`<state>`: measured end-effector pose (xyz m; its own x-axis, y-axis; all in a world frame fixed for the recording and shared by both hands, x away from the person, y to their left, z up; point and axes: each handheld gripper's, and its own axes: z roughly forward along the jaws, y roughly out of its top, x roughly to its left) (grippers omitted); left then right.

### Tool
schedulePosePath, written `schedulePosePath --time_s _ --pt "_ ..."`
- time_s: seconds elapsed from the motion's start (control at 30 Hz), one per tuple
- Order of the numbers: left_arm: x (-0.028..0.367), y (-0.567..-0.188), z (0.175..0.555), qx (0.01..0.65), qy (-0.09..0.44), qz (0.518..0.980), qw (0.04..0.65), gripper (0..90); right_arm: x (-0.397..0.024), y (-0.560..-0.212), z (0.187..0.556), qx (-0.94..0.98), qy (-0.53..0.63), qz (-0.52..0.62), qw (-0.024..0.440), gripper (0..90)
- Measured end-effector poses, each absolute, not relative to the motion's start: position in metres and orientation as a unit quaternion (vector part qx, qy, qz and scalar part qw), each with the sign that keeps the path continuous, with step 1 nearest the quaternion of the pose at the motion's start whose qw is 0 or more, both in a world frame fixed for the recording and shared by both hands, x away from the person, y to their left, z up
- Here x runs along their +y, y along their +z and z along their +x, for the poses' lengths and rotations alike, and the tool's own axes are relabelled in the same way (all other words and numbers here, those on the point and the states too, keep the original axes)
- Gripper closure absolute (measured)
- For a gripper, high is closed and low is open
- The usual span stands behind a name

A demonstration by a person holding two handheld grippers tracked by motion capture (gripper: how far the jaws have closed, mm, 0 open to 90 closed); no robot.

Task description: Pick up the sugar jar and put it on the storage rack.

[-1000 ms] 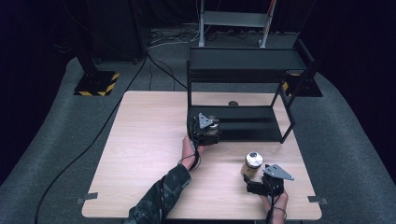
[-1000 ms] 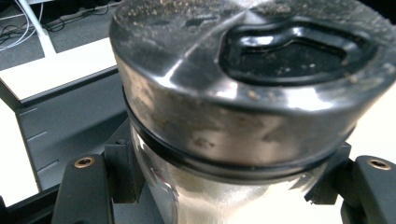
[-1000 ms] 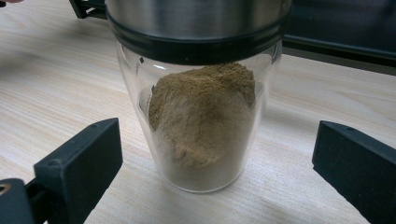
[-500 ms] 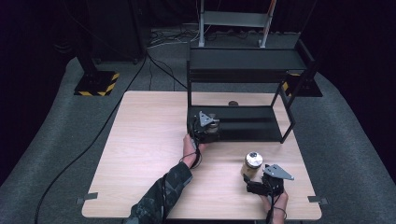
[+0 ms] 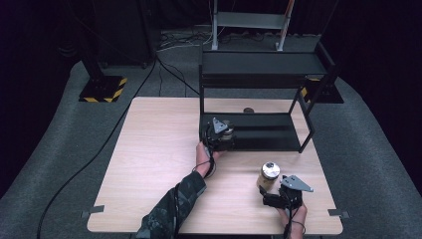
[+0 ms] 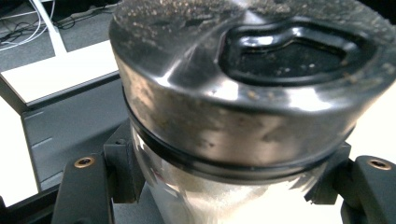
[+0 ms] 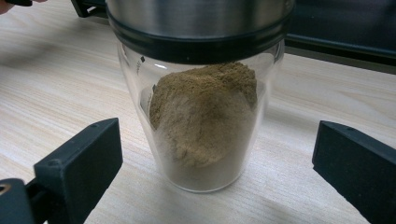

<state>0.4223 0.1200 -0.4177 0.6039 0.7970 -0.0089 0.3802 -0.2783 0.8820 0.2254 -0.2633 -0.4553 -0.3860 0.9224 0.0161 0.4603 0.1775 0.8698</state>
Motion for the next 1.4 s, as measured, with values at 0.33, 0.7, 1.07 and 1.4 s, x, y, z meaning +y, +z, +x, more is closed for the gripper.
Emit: schedulePosePath --time_s 0.33,0.7,1.07,1.4 --pt "0.117 -0.419 0.428 0.389 0.229 0.764 0.46 30.2 -0.263 -0.455 0.225 0.717 0.424 0.482 0.273 0.7" --pt "0.113 -0.42 0.436 0.392 0.228 0.769 0.451 30.2 -0.263 -0.456 0.225 0.716 0.424 0.482 0.274 0.7" --pt "0.11 -0.424 0.442 0.398 0.222 0.77 0.447 30.2 -0.264 -0.456 0.224 0.716 0.425 0.482 0.274 0.7" --pt "0.106 -0.43 0.441 0.401 0.224 0.768 0.446 30.2 -0.263 -0.456 0.224 0.716 0.425 0.481 0.275 0.7"
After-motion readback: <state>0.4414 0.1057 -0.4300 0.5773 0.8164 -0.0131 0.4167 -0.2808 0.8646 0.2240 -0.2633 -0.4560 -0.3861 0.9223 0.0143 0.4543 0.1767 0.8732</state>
